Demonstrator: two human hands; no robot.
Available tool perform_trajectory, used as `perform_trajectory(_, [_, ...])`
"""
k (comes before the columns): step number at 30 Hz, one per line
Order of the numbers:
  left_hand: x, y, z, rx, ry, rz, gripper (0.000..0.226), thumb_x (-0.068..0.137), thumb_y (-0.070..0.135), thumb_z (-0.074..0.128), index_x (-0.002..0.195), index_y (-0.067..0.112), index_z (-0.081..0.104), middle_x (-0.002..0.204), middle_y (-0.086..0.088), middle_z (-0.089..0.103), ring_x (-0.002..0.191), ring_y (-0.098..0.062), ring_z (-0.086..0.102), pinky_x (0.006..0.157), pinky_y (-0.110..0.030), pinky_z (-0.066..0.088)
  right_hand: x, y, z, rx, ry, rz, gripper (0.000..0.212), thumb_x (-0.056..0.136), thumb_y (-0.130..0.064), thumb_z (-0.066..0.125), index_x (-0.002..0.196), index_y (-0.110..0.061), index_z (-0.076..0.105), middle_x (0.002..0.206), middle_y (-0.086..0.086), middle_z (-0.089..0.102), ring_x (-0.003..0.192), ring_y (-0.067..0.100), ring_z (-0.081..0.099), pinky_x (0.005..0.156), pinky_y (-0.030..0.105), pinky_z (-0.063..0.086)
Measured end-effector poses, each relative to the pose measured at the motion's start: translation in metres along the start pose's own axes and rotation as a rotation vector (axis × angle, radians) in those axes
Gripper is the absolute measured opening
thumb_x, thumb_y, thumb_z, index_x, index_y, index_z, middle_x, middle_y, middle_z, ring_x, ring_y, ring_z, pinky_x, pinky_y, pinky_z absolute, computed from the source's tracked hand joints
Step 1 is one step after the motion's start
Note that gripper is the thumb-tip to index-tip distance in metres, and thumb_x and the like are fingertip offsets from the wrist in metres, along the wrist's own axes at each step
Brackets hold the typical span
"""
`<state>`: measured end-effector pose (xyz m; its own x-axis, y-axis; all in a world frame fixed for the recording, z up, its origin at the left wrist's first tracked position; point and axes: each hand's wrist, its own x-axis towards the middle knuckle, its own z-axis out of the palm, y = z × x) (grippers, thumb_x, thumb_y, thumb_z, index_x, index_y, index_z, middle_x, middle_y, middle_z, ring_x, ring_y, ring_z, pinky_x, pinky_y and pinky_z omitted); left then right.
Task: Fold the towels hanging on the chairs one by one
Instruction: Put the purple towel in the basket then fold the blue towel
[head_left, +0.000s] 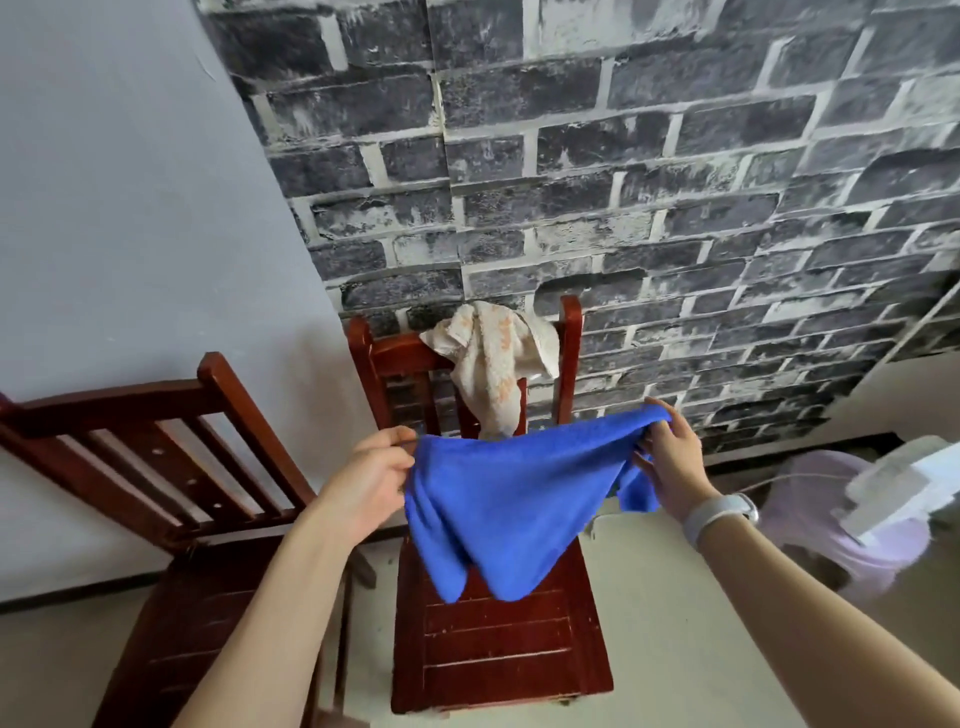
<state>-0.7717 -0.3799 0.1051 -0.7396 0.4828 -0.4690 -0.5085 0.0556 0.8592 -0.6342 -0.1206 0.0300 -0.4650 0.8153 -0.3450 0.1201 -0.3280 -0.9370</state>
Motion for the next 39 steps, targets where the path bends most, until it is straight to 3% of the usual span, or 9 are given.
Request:
perform_trajectory(5, [-0.003,-0.019,-0.017,-0.091,-0.043,-0.175,0.024,0.092,-0.001,0.037,0.096,0.008,0.058,0.085,-0.01,0.06,0.075,-0.02,0.057,0.07,-0.029,0.041,0.005,0.002,0.016,-0.236,-0.009,-0.101,0.025,0.089,-0.009,0.036,0.074,-0.019,0.053,0.074,0.006,0.051,0.074,0.021,0.047,0.068,0.03,0.039])
perform_trajectory(12, [-0.006,-0.038,-0.03,-0.031,-0.083,-0.106,0.033,0.089,-0.004,0.046,0.117,0.01,0.055,0.108,-0.007,0.064,0.1,-0.017,0.06,0.088,-0.027,0.044,-0.003,0.022,0.006,-0.508,-0.212,0.093,0.021,0.095,-0.01,0.031,0.094,-0.011,0.052,0.084,0.005,0.054,0.088,0.022,0.049,0.071,0.029,0.04])
perform_trajectory(22, [-0.017,-0.105,-0.055,0.076,0.186,0.046,0.042,0.084,-0.008,0.052,0.115,0.018,0.063,0.114,0.003,0.065,0.113,-0.011,0.054,0.11,-0.037,0.034,-0.039,0.086,-0.04,0.091,-0.272,0.483,0.015,0.074,-0.008,0.063,0.082,-0.013,0.052,0.073,0.008,0.048,0.06,0.016,0.051,0.058,0.026,0.046])
perform_trajectory(24, [-0.02,-0.114,-0.056,0.075,0.222,0.045,0.043,0.084,-0.01,0.05,0.119,0.014,0.059,0.12,-0.001,0.062,0.116,-0.013,0.053,0.11,-0.035,0.033,-0.045,0.096,-0.048,0.018,-0.265,0.577,0.025,0.066,-0.007,0.069,0.085,-0.007,0.054,0.073,0.012,0.054,0.056,0.018,0.058,0.05,0.023,0.05])
perform_trajectory(26, [-0.02,-0.12,-0.056,0.078,0.226,0.036,0.043,0.085,-0.01,0.049,0.118,0.014,0.06,0.124,-0.005,0.06,0.119,-0.015,0.053,0.109,-0.035,0.035,-0.052,0.108,-0.053,-0.119,-0.284,0.721,0.01,0.084,0.0,0.053,0.092,0.004,0.058,0.077,0.015,0.067,0.06,0.02,0.066,0.049,0.024,0.053])
perform_trajectory(29, [-0.022,-0.126,-0.056,0.102,0.214,0.033,0.042,0.084,-0.009,0.05,0.109,0.021,0.065,0.12,-0.004,0.063,0.117,-0.017,0.055,0.106,-0.036,0.038,-0.055,0.129,-0.056,-0.341,-0.29,0.843,0.029,0.092,0.001,0.041,0.119,0.005,0.051,0.111,0.019,0.062,0.089,0.029,0.06,0.064,0.034,0.052])
perform_trajectory(31, [-0.023,-0.127,-0.056,0.101,0.206,0.033,0.043,0.085,-0.01,0.049,0.108,0.023,0.064,0.118,-0.005,0.063,0.115,-0.017,0.056,0.105,-0.034,0.039,-0.06,0.129,-0.05,-0.366,-0.296,0.788,0.026,0.095,-0.006,0.04,0.117,0.0,0.052,0.111,0.017,0.06,0.087,0.026,0.058,0.065,0.034,0.05])
perform_trajectory(34, [-0.023,-0.126,-0.062,0.084,0.208,0.038,0.043,0.085,-0.01,0.048,0.114,0.02,0.06,0.117,-0.008,0.063,0.113,-0.02,0.057,0.1,-0.034,0.041,-0.061,0.122,-0.042,-0.255,-0.287,0.583,0.022,0.098,-0.013,0.036,0.1,-0.001,0.055,0.075,0.007,0.066,0.064,0.015,0.062,0.055,0.023,0.052])
perform_trajectory(39, [-0.02,-0.132,-0.071,0.121,0.147,-0.013,0.043,0.086,-0.01,0.048,0.113,0.02,0.061,0.118,-0.004,0.062,0.116,-0.018,0.055,0.106,-0.036,0.037,-0.061,0.113,-0.034,0.319,-0.218,0.418,0.031,0.095,-0.014,0.028,0.104,-0.002,0.055,0.092,0.009,0.07,0.087,0.017,0.067,0.072,0.025,0.056])
